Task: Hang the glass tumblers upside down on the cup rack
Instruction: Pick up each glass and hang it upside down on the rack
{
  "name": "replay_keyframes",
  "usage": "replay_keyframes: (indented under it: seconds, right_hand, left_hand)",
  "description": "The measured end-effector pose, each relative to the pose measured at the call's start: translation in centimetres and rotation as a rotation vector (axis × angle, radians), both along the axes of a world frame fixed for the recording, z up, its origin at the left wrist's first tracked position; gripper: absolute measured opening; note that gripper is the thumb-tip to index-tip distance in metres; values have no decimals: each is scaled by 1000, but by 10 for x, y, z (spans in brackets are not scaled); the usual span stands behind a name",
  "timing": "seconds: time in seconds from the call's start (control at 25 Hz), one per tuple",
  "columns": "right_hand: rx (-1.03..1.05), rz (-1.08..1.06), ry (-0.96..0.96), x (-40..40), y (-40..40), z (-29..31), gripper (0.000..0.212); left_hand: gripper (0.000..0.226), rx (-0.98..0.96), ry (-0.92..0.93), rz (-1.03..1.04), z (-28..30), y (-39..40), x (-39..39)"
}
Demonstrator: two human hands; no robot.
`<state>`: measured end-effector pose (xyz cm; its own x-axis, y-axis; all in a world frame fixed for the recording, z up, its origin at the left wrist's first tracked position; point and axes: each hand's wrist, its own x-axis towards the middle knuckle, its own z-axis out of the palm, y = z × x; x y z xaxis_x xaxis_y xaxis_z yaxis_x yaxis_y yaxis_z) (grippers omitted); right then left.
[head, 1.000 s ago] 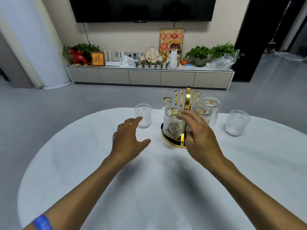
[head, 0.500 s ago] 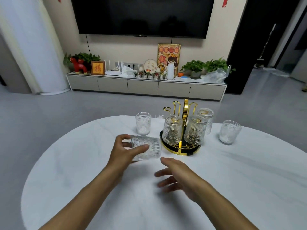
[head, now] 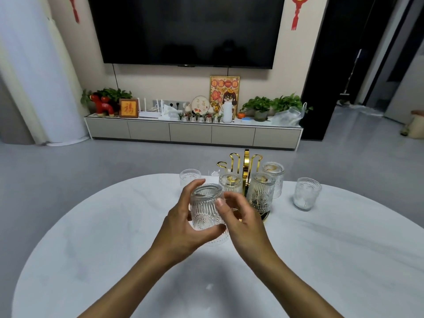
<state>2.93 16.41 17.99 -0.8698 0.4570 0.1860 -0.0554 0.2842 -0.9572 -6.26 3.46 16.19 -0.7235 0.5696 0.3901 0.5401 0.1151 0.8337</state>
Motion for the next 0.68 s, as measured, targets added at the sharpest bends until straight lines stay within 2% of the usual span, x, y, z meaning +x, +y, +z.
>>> replay_keyframes:
  seconds: [0.12, 0.2, 0.28, 0.36, 0.48, 0.68]
  right_hand:
    - [203, -56, 23, -15, 20, 11, 23]
    - [487, -193, 32, -39, 53, 25, 30]
    - [761, -299, -97, -67, 89, 39, 40]
    - [922, -331, -255, -92, 119, 41, 42]
    - [931, -268, -318, -110, 141, 31, 34]
    - [908, -284, -190, -116, 152, 16, 36]
  left_hand:
    - [85, 86, 26, 66, 4, 5, -12]
    - [80, 141, 17, 107, 16, 15, -32]
    - [84, 157, -33, 110, 33, 31, -59]
    - [95, 153, -67, 109, 47, 54, -89]
    - [97, 126, -89, 147, 55, 88, -124]
    - [89, 13, -78, 148, 42, 130, -157]
